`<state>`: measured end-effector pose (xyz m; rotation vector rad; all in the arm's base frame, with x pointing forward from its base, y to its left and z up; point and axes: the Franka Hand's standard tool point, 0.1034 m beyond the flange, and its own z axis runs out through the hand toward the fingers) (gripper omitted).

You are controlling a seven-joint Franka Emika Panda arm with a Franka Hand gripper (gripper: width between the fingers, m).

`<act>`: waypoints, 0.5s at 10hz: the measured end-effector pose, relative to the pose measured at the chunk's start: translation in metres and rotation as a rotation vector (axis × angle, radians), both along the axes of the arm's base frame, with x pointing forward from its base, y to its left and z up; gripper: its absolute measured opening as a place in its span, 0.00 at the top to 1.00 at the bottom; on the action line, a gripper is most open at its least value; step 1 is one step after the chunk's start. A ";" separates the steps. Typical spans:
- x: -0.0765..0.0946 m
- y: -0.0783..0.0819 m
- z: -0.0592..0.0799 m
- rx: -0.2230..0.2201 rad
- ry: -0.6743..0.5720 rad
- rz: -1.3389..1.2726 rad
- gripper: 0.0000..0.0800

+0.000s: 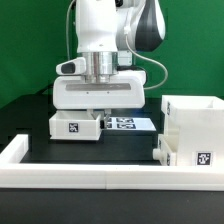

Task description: Assemble drawer

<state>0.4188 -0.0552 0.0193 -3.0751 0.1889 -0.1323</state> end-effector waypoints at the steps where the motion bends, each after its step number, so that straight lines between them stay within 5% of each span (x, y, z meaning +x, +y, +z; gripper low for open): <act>1: 0.009 0.009 0.003 0.010 0.005 0.009 0.95; 3: 0.028 0.029 0.011 0.029 0.020 0.061 0.95; 5: 0.033 0.027 0.012 0.033 0.026 0.118 0.95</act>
Offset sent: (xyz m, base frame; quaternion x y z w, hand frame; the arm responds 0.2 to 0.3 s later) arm 0.0274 0.0078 0.0133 0.0115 -0.0542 -0.1028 0.9932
